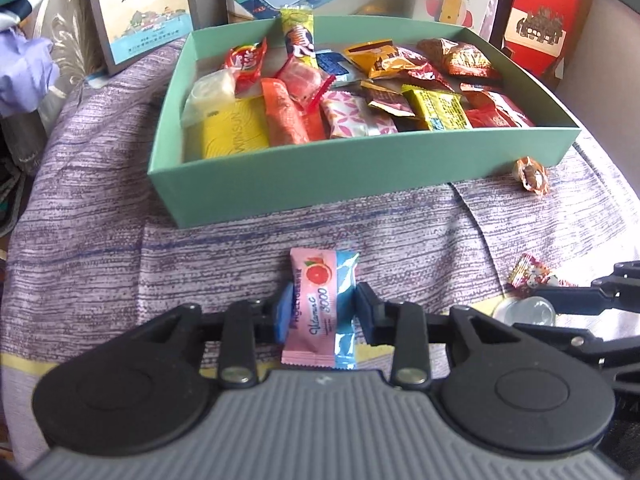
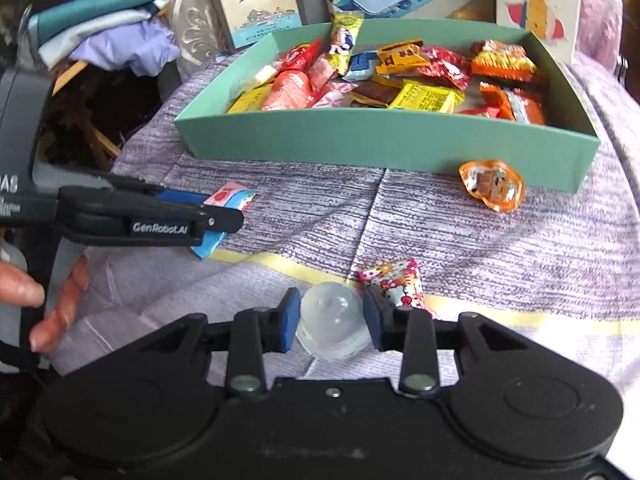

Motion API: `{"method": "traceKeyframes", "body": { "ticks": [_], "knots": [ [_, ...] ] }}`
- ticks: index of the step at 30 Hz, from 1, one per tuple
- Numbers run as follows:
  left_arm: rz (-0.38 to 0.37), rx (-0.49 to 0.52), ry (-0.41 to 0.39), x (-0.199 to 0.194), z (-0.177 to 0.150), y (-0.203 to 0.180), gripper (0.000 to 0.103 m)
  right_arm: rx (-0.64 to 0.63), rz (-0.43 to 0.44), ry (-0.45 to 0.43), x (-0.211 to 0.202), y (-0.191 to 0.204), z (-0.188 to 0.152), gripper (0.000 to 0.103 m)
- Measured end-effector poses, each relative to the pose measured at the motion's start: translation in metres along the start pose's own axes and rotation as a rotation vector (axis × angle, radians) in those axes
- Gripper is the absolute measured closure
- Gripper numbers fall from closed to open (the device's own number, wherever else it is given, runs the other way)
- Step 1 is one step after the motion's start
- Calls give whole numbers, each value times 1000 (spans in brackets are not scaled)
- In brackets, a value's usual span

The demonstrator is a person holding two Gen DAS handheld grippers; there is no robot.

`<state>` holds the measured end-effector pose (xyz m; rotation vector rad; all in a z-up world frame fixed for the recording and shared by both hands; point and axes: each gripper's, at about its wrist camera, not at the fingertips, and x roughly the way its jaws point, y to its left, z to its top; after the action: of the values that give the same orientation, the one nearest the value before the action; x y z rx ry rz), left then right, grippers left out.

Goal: Organize snacks
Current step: 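Carry the packet and jelly cup into the green box, opening both tools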

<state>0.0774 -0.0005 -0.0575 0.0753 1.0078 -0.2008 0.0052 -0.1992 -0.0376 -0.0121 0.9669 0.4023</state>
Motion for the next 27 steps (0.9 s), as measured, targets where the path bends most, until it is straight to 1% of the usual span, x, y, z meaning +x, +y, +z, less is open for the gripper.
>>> {"method": "traceKeyframes", "body": {
  "ticks": [2, 4, 6, 9, 14, 18, 21, 24, 27],
  "knots": [
    [-3, -10, 0, -2, 0, 0, 73, 2, 3, -7, -3, 0, 2, 70],
    [-5, -23, 0, -6, 0, 1, 76, 30, 28, -11, -7, -4, 4, 70],
    [-23, -34, -3, -12, 1, 3, 82, 77, 61, -15, -12, -10, 8, 70],
    [-47, -44, -22, -25, 5, 6, 82, 141, 116, -24, -17, -17, 15, 70],
    [-59, -59, -59, -41, 11, 9, 82, 181, 157, -50, -26, -22, 24, 70],
    [-84, -81, -81, -53, 18, 9, 82, 206, 165, -85, -37, -27, 32, 70],
    [-99, -77, -115, -62, 28, 7, 82, 233, 163, -118, -42, -35, 42, 70],
    [-112, -66, -143, -66, 45, 4, 82, 257, 151, -156, -46, -47, 57, 70],
    [-115, -51, -171, -65, 67, 1, 82, 282, 118, -193, -49, -64, 74, 70]
  ]
}}
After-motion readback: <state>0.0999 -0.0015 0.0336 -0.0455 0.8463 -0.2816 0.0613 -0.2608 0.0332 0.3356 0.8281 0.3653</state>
